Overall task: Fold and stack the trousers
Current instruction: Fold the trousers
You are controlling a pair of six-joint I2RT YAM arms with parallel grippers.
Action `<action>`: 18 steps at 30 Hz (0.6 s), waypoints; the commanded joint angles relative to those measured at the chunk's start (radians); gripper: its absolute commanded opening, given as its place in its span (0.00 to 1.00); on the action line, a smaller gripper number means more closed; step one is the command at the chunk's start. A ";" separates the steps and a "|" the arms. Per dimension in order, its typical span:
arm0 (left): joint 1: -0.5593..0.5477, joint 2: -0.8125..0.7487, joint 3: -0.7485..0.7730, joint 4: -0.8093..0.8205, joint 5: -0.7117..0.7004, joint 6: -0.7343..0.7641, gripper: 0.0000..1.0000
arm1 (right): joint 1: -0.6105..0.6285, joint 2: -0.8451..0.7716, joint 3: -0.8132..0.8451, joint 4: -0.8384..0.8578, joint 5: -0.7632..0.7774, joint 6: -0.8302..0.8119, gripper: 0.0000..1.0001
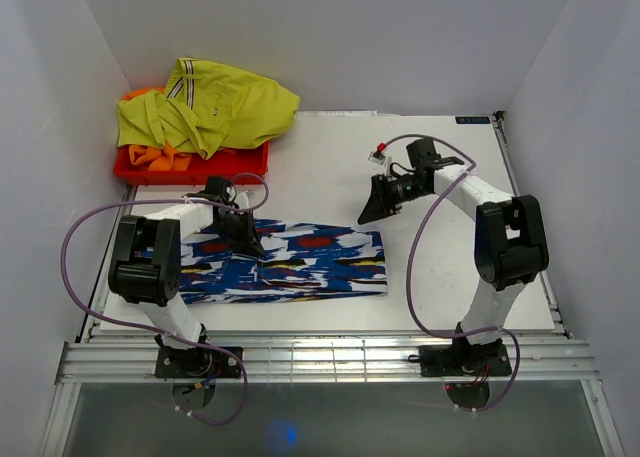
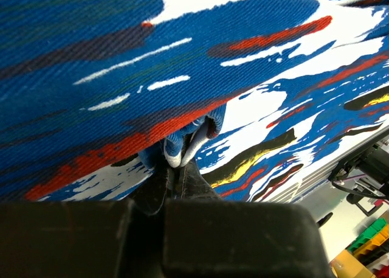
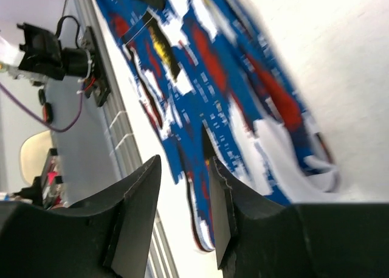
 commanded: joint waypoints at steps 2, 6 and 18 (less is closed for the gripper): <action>-0.004 -0.009 -0.026 0.003 -0.047 0.023 0.00 | -0.011 0.114 0.054 0.019 0.042 0.022 0.43; -0.003 -0.009 -0.026 0.003 -0.053 0.025 0.00 | -0.020 0.217 0.036 0.060 0.073 0.022 0.41; -0.004 -0.035 -0.029 0.038 -0.028 0.036 0.10 | -0.104 0.156 0.083 0.071 0.128 0.039 0.55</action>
